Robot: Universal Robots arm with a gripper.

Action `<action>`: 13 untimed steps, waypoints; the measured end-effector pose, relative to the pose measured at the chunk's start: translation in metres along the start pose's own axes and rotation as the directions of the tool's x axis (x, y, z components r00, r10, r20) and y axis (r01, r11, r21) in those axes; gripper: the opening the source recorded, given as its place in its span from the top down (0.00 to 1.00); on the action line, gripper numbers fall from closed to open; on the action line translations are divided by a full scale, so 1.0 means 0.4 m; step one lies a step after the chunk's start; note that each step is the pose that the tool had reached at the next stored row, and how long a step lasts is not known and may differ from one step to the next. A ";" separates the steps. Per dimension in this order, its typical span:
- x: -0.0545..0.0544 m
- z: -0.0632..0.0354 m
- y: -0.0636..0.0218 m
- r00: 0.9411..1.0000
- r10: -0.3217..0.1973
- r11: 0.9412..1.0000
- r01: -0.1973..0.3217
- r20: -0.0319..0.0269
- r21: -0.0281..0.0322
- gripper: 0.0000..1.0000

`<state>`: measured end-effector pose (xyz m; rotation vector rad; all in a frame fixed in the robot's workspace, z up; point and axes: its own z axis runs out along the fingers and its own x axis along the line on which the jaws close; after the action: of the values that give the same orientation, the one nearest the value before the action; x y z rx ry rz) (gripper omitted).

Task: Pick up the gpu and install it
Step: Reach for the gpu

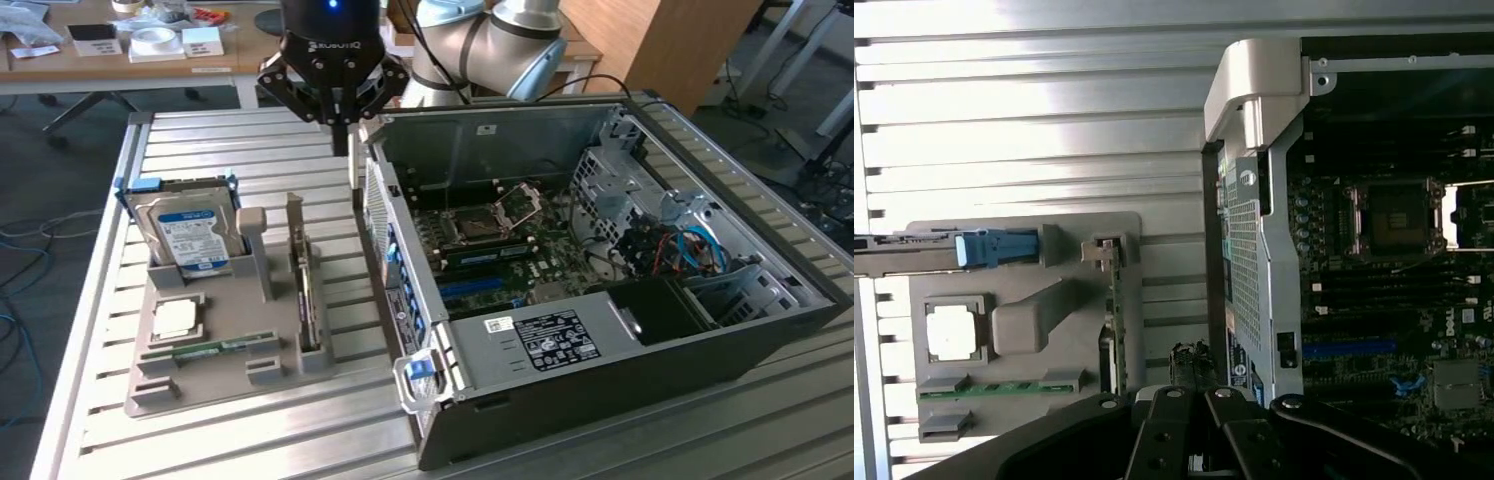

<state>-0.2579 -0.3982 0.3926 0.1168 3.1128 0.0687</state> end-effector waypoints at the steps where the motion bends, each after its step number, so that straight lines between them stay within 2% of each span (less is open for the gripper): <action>1: 0.006 0.000 0.000 1.000 0.000 1.000 0.000 0.000 0.000 0.89; 13: 0.057 0.000 -0.004 1.000 0.000 1.000 0.000 0.000 0.000 0.89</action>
<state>-0.2805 -0.3982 0.3921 0.1165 3.1126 0.0689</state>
